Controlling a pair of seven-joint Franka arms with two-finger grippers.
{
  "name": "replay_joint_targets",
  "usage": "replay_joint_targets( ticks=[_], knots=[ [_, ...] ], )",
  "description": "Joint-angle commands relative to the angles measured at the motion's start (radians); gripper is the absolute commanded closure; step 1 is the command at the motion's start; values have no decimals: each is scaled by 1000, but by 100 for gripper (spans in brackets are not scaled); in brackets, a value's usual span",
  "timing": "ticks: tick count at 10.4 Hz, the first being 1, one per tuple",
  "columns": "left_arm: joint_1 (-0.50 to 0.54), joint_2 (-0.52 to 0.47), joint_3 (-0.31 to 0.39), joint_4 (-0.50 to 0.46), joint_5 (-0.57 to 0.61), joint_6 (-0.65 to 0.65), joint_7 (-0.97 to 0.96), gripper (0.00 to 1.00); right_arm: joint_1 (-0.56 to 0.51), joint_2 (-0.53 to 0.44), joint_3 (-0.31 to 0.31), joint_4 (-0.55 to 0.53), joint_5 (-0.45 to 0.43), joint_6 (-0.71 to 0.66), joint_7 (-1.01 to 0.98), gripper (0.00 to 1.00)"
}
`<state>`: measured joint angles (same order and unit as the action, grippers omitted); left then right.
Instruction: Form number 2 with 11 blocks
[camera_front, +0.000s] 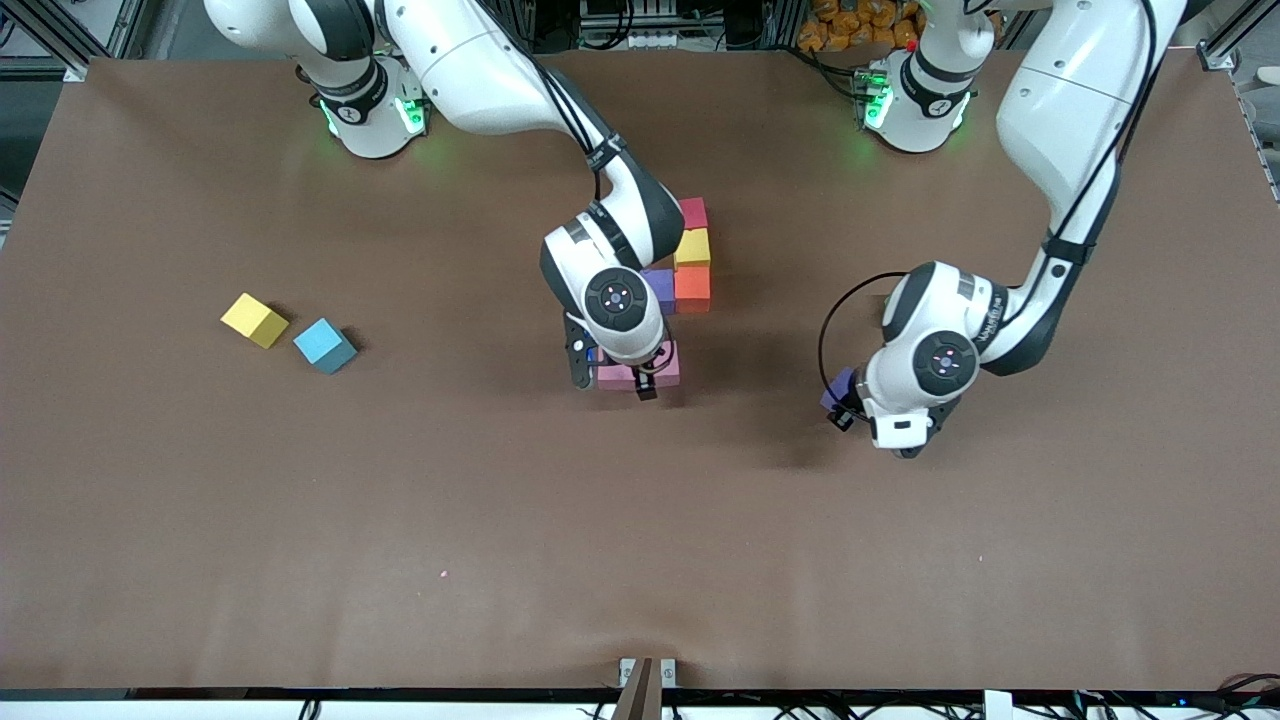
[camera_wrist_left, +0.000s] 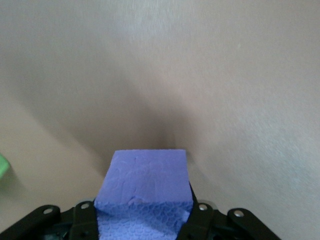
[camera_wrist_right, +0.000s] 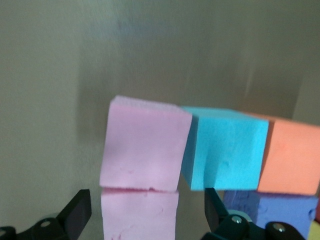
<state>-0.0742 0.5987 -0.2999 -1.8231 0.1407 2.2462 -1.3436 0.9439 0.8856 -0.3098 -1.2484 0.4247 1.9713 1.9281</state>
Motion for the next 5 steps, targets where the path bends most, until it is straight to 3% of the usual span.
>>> replay_joint_targets(
  ticks=[1, 5],
  knots=[
    [-39, -2, 5, 8, -10, 1, -161, 64, -16, -59, -24, -8, -17, -109, -119, 0],
    [-104, -2, 5, 15, -44, 38, -375, 64, -68, -175, -75, -9, -4, -260, -329, 0]
  ],
)
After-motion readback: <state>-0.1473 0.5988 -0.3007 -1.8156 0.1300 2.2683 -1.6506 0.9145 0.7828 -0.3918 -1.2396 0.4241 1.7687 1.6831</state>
